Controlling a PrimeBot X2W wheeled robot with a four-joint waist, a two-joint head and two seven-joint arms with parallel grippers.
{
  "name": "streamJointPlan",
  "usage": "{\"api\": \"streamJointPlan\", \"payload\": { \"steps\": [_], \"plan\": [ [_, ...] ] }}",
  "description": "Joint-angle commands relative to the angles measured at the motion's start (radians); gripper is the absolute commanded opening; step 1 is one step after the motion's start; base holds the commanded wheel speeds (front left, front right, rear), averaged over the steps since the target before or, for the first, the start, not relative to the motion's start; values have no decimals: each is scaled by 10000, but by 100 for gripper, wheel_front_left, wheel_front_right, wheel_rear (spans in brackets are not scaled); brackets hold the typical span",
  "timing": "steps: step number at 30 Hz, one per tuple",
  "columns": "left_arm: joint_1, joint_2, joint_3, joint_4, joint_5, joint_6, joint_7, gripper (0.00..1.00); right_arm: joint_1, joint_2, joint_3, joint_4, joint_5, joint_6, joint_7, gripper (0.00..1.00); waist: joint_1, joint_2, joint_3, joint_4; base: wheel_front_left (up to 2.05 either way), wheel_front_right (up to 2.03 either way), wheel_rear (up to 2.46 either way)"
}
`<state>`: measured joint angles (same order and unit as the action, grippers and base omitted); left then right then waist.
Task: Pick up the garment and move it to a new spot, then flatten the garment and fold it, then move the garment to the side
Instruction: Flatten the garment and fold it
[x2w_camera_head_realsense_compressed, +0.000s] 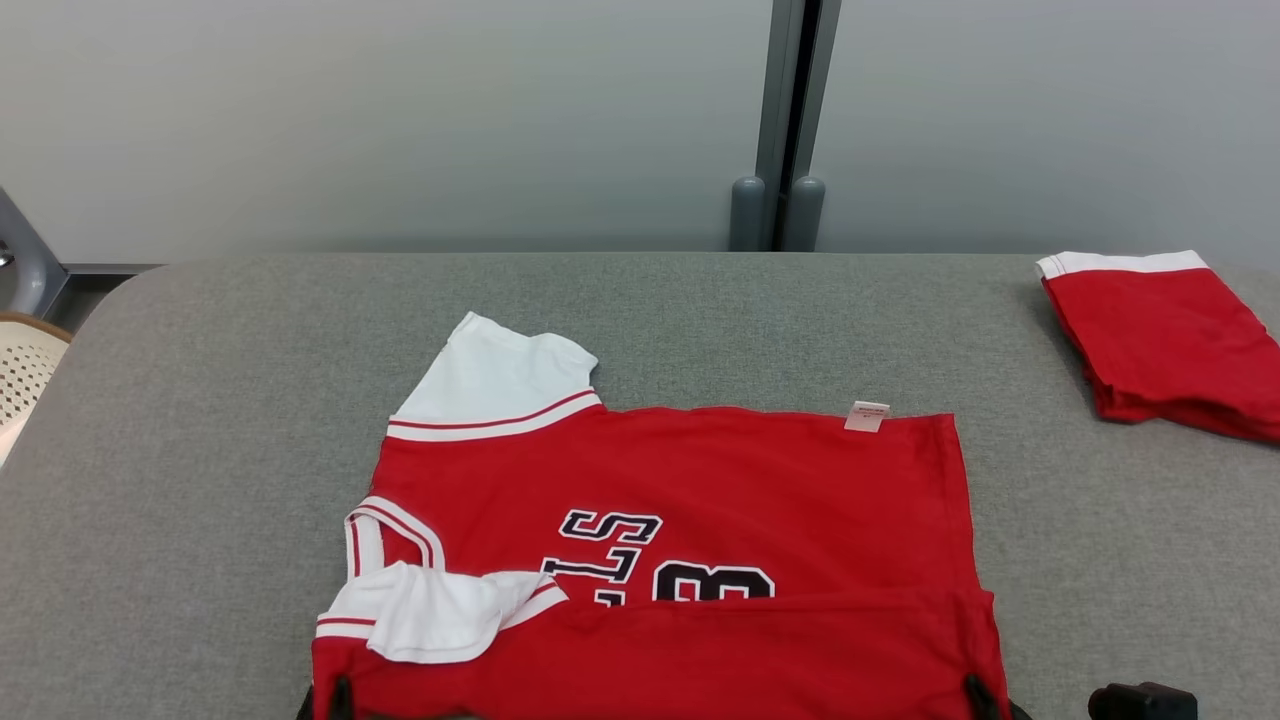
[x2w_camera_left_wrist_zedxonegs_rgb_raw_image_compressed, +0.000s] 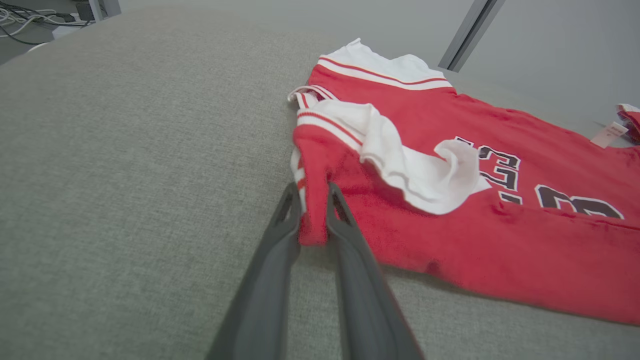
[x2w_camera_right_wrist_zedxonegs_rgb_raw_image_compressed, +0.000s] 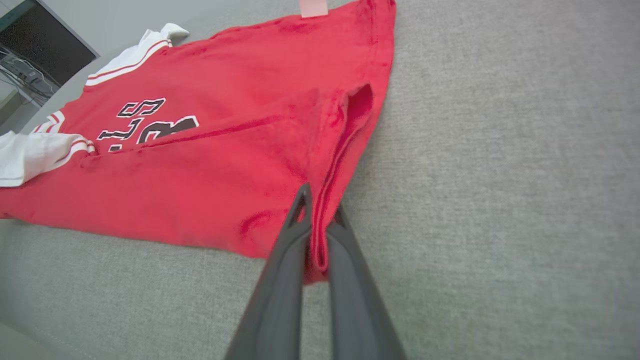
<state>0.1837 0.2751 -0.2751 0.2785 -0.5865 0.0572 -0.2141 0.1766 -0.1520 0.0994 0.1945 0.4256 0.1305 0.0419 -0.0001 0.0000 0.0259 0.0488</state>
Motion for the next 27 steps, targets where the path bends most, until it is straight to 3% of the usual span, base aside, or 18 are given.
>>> {"api": "streamJointPlan", "payload": {
  "steps": [1,14,27],
  "plan": [
    [54,-10,-10,-74,59,101,-38,100,178,119,-161,-128,-3,6,137,100,1,0,-27,-50,0,0,0],
    [-728,-58,633,-968,1036,235,-511,100,-917,434,-1006,-901,-1291,6,-1082,100,1,0,-76,-354,0,0,0],
    [-1943,-483,1283,-1410,2800,-217,-518,100,-2025,901,-823,-910,-2180,6,-2545,100,1,0,-40,-396,0,0,0]
  ]
}}
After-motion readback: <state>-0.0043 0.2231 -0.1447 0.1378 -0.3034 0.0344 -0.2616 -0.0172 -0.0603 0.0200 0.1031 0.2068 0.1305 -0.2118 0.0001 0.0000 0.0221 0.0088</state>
